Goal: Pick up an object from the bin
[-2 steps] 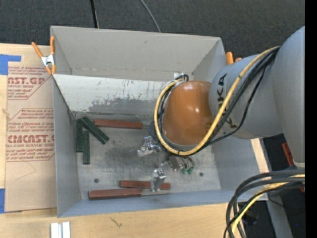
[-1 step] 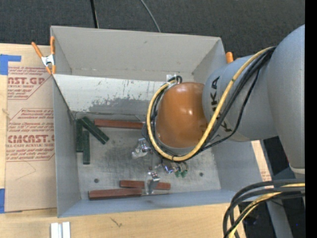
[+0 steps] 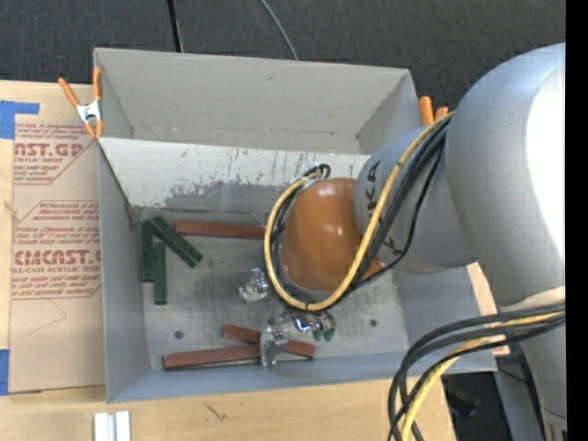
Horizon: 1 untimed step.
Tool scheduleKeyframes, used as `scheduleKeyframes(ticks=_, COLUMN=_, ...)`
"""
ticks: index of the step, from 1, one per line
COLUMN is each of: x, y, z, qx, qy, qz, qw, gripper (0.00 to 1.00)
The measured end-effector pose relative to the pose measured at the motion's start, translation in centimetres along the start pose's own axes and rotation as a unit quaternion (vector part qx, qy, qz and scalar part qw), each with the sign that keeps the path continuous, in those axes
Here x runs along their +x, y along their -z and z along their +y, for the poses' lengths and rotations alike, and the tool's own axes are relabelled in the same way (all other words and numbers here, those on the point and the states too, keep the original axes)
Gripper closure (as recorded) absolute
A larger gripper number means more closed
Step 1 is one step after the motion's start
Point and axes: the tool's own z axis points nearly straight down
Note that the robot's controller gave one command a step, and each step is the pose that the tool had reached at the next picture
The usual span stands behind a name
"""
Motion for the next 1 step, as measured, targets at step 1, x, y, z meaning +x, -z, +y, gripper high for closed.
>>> scheduleKeyframes(ticks=1, x=-0.55, y=0.37, z=1.20, qx=0.001, qy=0.063, qz=-0.0011, qw=0.9980, gripper=1.00)
